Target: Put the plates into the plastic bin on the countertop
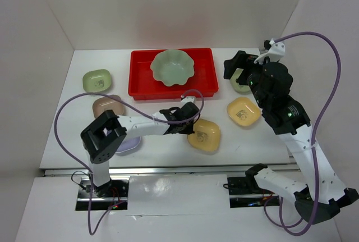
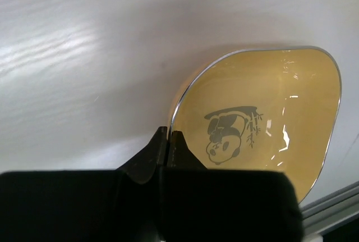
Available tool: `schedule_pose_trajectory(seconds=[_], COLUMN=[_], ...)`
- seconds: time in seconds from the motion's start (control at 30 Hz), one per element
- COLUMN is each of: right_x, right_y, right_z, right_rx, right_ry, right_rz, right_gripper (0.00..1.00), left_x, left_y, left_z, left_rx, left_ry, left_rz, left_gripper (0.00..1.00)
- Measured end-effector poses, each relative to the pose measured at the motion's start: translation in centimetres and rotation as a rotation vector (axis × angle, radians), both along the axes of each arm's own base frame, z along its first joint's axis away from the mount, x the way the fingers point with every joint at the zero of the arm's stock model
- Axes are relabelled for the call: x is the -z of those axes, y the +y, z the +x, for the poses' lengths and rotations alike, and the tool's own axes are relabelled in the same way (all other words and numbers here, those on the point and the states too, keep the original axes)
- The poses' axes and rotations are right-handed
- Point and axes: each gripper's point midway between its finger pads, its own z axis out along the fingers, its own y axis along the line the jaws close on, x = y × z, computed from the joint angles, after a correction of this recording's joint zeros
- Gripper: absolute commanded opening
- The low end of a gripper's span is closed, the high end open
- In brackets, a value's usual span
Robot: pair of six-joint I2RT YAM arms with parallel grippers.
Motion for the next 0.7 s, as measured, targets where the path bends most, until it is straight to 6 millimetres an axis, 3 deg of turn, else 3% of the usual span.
schedule_pose_trajectory(seconds=[0.13, 0.27, 0.37, 0.47, 0.6, 0.7], right_x=[0.0, 0.0, -0.1, -0.4, -0.9, -1.0], right_y=[-0.2, -0.2, -0.2, -0.2, -0.4, -0.3], right_z=[0.0, 0.0, -0.1, -0.3, -0.8, -1.1], right_rx=[0.008, 0.009, 0.006, 0.004, -0.001, -0.011], right_ry=[-0.001, -0.002, -0.005, -0.012, -0.028, -0.038], right_rz=[-0.005, -0.005, -0.003, 0.001, 0.01, 0.015], right_gripper=[1.0, 1.0, 1.0, 1.0, 1.0, 1.0], left_x=[-2.5, -8.8, -14.1, -17.2, -18.7, -19.1], left_y=[3.2, 4.7, 6.4, 10.1, 14.5, 16.0], left_z=[-1.5, 0.0, 4.7, 9.9, 16.3, 20.0], left_rx=[-0.054, -0.114, -0.205, -0.314, -0.4, -0.404], left_ry=[0.01, -0.06, -0.133, -0.189, -0.221, -0.243], left_rz=[0.061, 0.03, -0.051, -0.079, -0.071, -0.082], left_gripper=[0.0, 0.0, 0.0, 0.0, 0.0, 0.0])
